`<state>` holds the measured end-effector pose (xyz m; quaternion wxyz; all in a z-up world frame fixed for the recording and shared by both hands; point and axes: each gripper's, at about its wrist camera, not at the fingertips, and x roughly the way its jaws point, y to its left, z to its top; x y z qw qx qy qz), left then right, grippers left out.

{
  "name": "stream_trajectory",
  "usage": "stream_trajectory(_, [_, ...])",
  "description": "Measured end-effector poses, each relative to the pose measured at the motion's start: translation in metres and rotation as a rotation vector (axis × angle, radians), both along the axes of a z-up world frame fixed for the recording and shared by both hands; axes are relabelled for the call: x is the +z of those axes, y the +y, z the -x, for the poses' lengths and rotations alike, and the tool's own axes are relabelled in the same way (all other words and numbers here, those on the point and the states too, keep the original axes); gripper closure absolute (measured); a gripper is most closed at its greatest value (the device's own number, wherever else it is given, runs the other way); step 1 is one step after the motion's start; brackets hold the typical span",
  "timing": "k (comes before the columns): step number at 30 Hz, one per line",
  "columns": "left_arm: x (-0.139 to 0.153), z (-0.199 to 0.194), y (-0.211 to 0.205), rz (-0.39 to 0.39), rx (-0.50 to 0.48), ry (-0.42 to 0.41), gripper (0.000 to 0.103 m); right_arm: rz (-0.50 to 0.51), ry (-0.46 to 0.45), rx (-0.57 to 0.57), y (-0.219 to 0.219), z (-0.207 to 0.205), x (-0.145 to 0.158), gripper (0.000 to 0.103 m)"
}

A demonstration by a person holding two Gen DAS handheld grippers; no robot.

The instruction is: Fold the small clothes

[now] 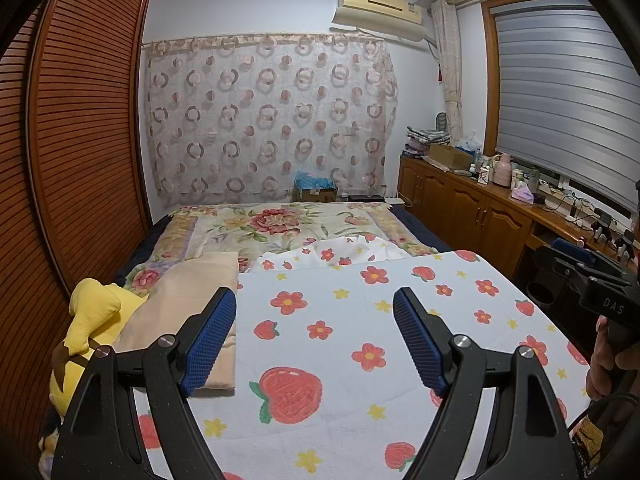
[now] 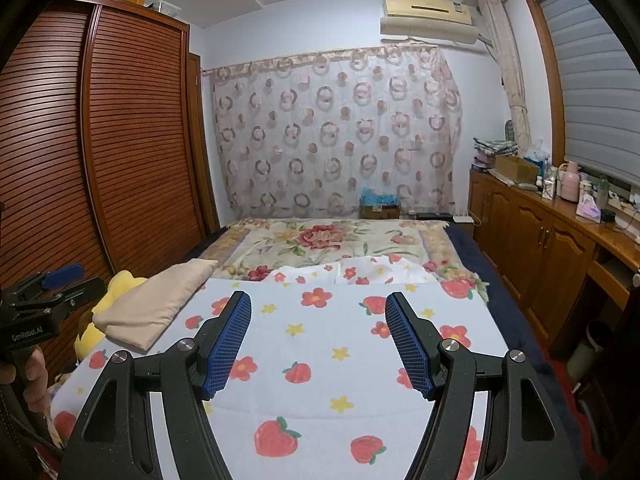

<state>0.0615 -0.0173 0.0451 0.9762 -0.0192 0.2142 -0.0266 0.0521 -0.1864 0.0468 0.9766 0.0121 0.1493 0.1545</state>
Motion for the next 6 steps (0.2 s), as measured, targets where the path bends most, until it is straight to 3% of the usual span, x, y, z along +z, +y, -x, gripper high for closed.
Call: stream_trajectory(6, [-0.0002,0.0001,-0.0001,-0.001,0.001,-0.001,0.022,0.0,0.0,-0.001,0.0002,-0.0004,-0.0004,0.032])
